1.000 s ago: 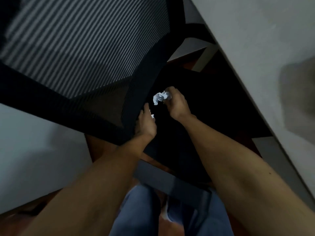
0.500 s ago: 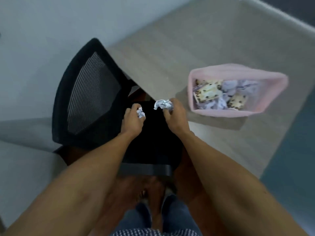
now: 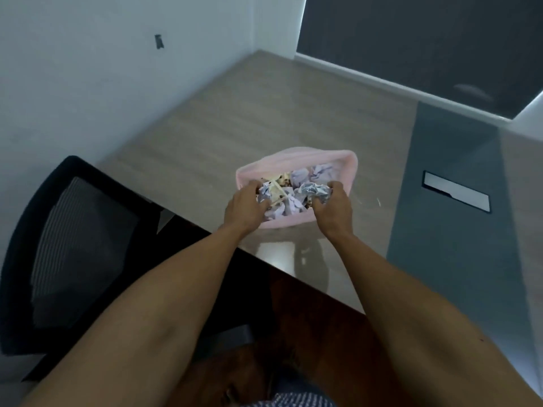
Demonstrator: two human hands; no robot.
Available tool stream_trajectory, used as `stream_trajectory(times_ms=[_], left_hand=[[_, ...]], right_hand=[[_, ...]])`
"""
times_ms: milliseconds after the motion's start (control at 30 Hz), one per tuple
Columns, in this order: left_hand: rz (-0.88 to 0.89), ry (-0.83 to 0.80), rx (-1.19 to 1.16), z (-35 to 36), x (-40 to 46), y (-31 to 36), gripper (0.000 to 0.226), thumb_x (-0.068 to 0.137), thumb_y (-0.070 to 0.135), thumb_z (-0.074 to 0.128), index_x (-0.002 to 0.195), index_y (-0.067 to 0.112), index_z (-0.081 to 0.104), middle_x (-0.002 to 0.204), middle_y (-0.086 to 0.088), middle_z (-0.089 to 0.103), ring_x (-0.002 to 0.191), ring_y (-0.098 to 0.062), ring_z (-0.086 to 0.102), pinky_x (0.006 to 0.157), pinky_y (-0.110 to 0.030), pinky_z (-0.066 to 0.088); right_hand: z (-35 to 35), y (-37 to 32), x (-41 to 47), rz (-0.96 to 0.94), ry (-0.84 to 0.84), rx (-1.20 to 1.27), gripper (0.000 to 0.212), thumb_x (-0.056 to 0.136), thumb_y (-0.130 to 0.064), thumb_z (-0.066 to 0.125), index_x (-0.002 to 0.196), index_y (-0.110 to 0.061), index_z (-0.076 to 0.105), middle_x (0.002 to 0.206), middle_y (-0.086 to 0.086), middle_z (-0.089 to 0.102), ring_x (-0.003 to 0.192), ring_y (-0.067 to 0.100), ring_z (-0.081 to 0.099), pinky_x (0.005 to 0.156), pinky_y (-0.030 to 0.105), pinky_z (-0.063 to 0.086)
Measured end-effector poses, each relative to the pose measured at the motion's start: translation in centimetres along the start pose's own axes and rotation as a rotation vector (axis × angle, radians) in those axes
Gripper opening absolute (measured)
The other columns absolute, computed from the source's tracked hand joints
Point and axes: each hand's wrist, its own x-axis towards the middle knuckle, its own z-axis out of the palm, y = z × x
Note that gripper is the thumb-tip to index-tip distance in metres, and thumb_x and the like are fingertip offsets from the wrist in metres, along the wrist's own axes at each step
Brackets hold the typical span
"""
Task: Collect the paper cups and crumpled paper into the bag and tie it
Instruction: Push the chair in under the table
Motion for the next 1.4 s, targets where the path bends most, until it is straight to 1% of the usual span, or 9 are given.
stream_trajectory(times_ms=[167, 233, 400, 600, 700, 800, 967, 1233, 1400], left_hand=[[0.064, -0.075, 0.033, 3.9, 4.4, 4.0, 0.031, 0.093, 0.037, 0.066, 0.120, 0.028, 0.054, 0.115, -0.002, 0.071, 0.098, -0.031, 0.067, 0.084, -0.045, 0.055], [0.085, -0.074, 0.056, 5.6, 5.8, 5.0, 0.034, 0.094, 0.032, 0.067, 0.126, 0.026, 0.055, 0.121, -0.003, 0.070, 0.108, -0.030, 0.065, 0.091, -0.044, 0.053], [0.076, -0.062, -0.023, 8.6, 7.5, 6.5, 0.074, 0.088, 0.009, 0.069, 0.154, 0.021, 0.038, 0.153, -0.006, 0.047, 0.137, -0.026, 0.047, 0.110, -0.037, 0.038], [0.086, 0.019, 0.073, 7.7, 7.4, 5.7, 0.065, 0.085, 0.021, 0.071, 0.145, 0.026, 0.045, 0.137, -0.002, 0.053, 0.117, -0.026, 0.058, 0.093, -0.045, 0.052], [0.060, 0.068, 0.108, 5.8, 6.8, 4.0, 0.052, 0.089, 0.023, 0.067, 0.138, 0.021, 0.053, 0.125, -0.003, 0.060, 0.111, -0.025, 0.060, 0.091, -0.045, 0.053], [0.006, 0.141, 0.123, 3.3, 5.7, 2.0, 0.042, 0.092, 0.025, 0.065, 0.133, 0.018, 0.059, 0.117, -0.004, 0.066, 0.107, -0.025, 0.062, 0.089, -0.038, 0.052], [-0.034, 0.262, 0.156, -2.4, 2.9, -2.1, 0.037, 0.089, 0.019, 0.066, 0.125, 0.015, 0.064, 0.106, -0.005, 0.068, 0.101, -0.030, 0.064, 0.089, -0.041, 0.052], [-0.104, 0.281, 0.257, -15.3, -4.9, -11.5, 0.038, 0.095, 0.027, 0.060, 0.132, 0.019, 0.059, 0.108, 0.000, 0.065, 0.098, -0.024, 0.063, 0.087, -0.044, 0.055], [-0.110, 0.218, 0.333, -22.2, -9.6, -18.2, 0.043, 0.095, 0.025, 0.061, 0.136, 0.013, 0.058, 0.125, -0.012, 0.060, 0.112, -0.029, 0.060, 0.093, -0.045, 0.053]], right_hand=[[-1.5, 2.1, 4.4, 0.005, -0.019, -0.072, 0.040, 0.088, -0.018, 0.068, 0.124, -0.010, 0.052, 0.116, 0.017, 0.063, 0.104, 0.037, 0.061, 0.081, 0.040, 0.048], [-1.6, 2.7, 5.9, -0.016, -0.033, -0.078, 0.038, 0.088, -0.017, 0.068, 0.122, -0.011, 0.052, 0.115, 0.017, 0.062, 0.102, 0.037, 0.061, 0.081, 0.041, 0.049], [-0.9, 3.5, 8.6, -0.081, -0.135, -0.123, 0.044, 0.089, -0.013, 0.063, 0.130, -0.010, 0.048, 0.121, 0.018, 0.058, 0.105, 0.040, 0.059, 0.084, 0.045, 0.049], [0.7, 3.7, 9.5, -0.119, -0.175, -0.078, 0.056, 0.090, -0.011, 0.067, 0.141, -0.012, 0.045, 0.142, 0.012, 0.048, 0.120, 0.034, 0.055, 0.091, 0.043, 0.048], [1.3, 3.2, 9.3, -0.146, -0.181, -0.137, 0.052, 0.092, -0.018, 0.067, 0.139, -0.015, 0.047, 0.144, 0.011, 0.046, 0.112, 0.038, 0.060, 0.086, 0.047, 0.053], [1.9, 2.1, 8.6, -0.226, -0.162, -0.204, 0.037, 0.095, -0.019, 0.059, 0.132, -0.014, 0.053, 0.132, 0.012, 0.053, 0.100, 0.040, 0.062, 0.078, 0.048, 0.054], [3.8, -1.1, 5.6, -0.370, -0.218, -0.177, 0.027, 0.093, -0.017, 0.055, 0.120, -0.012, 0.057, 0.116, 0.014, 0.060, 0.099, 0.041, 0.061, 0.077, 0.051, 0.053], [11.0, -7.8, -5.1, -0.380, -0.394, -0.115, 0.037, 0.091, -0.015, 0.056, 0.128, -0.011, 0.059, 0.121, 0.017, 0.065, 0.107, 0.037, 0.063, 0.089, 0.046, 0.052], [15.3, -11.4, -14.5, -0.415, -0.549, -0.148, 0.030, 0.092, -0.017, 0.057, 0.120, -0.011, 0.062, 0.113, 0.013, 0.063, 0.101, 0.034, 0.062, 0.084, 0.041, 0.052]])
